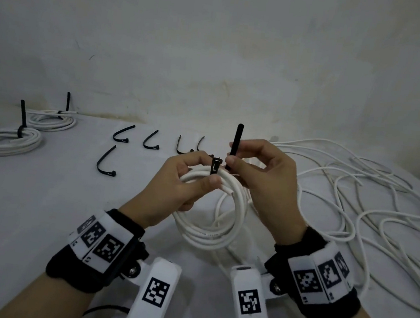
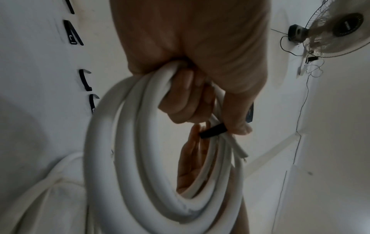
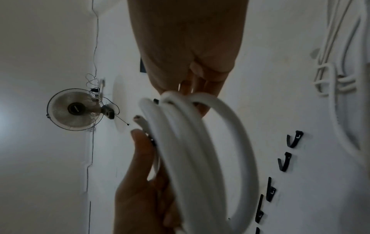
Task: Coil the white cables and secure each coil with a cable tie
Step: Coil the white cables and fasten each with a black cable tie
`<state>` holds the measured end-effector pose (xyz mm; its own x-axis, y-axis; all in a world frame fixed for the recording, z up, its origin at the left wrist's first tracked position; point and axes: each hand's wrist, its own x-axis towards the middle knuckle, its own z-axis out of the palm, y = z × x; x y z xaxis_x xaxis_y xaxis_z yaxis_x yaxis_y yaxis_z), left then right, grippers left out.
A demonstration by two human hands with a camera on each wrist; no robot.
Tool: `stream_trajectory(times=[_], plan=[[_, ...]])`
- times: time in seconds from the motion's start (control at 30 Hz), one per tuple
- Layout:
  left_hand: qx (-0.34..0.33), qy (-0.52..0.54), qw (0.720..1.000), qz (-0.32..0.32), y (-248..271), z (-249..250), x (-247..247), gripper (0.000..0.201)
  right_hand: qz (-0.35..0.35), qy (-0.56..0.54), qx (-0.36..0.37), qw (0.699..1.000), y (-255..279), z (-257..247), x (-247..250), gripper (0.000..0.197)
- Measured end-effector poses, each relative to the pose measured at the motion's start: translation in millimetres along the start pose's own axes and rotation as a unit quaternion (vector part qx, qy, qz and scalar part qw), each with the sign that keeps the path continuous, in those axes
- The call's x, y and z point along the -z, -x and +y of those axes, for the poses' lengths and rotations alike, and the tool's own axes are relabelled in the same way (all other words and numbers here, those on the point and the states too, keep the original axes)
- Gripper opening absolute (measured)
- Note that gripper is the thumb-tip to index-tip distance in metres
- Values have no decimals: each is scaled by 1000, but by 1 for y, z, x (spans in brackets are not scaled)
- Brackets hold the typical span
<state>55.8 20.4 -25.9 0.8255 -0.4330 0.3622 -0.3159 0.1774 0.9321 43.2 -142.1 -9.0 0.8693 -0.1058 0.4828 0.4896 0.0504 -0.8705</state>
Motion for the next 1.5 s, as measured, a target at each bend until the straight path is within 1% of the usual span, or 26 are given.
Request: stream_trajectory(times=[0.07, 0.1, 0.13, 0.2, 0.3, 0.37, 0.43, 0.5, 0.57, 0.63, 0.7, 0.83, 1.03, 1.07, 1.17, 1.23, 1.3, 1.33, 1.37, 1.43, 1.5], plan=[[-5, 29, 1000, -12, 0, 1, 1, 51, 5, -11, 8, 1000, 1, -3, 1, 11], [-7, 39, 999, -16, -1, 2, 1, 53, 5, -18, 8, 1000, 1, -4, 1, 11], [-9, 45, 999, -16, 0, 2, 2, 50, 3, -21, 9, 1000, 0, -4, 2, 12], [-9, 47, 999, -12, 0, 4, 3, 38, 0, -2, 22, 1000, 0, -3, 2, 15], [-7, 37, 999, -6, 2, 6, 3, 26, -6, 34, 64, 997, 2, -1, 1, 17], [-3, 37, 999, -7, 2, 9, 2, 15, 3, 35, 82, 996, 2, 2, 2, 20], [-2, 40, 999, -7, 3, 12, 3, 10, -2, 54, 115, 992, 1, 4, 3, 18], [-2, 40, 999, -14, 4, 13, 4, 13, -25, 118, 189, 975, -1, 7, 5, 16], [-1, 35, 999, -24, 5, 13, 4, 22, -47, 186, 241, 951, -2, 10, 6, 14], [5, 29, 999, -31, 6, 13, 3, 29, -57, 217, 257, 940, -4, 12, 7, 14], [11, 27, 999, -35, 6, 13, 2, 30, -63, 225, 268, 935, -4, 13, 7, 14], [25, 31, 999, -36, 6, 13, 0, 32, -67, 220, 275, 934, -5, 13, 7, 13], [58, 44, 997, -6, 4, 15, 0, 40, -90, 204, 268, 937, -4, 13, 7, 15], [63, 43, 997, -6, 4, 15, 1, 43, -92, 203, 270, 937, -4, 13, 7, 16], [78, 37, 996, -14, 3, 14, 3, 59, -94, 207, 279, 933, -3, 13, 6, 16], [86, 32, 996, -9, 1, 11, 3, 61, -98, 206, 285, 931, -3, 12, 7, 15], [89, 26, 996, 3, 0, 9, 3, 57, -102, 211, 290, 928, -3, 11, 7, 15], [90, 20, 996, 6, 0, 9, 3, 51, -107, 211, 287, 928, -3, 11, 7, 15], [90, 9, 996, 10, 0, 9, 3, 40, -114, 209, 278, 931, -3, 11, 7, 15], [91, -16, 995, 23, 0, 10, 3, 19, -128, 197, 234, 943, -2, 12, 7, 20], [84, -47, 995, 36, 1, 9, 4, 17, -132, 172, 176, 960, 0, 11, 8, 24]])
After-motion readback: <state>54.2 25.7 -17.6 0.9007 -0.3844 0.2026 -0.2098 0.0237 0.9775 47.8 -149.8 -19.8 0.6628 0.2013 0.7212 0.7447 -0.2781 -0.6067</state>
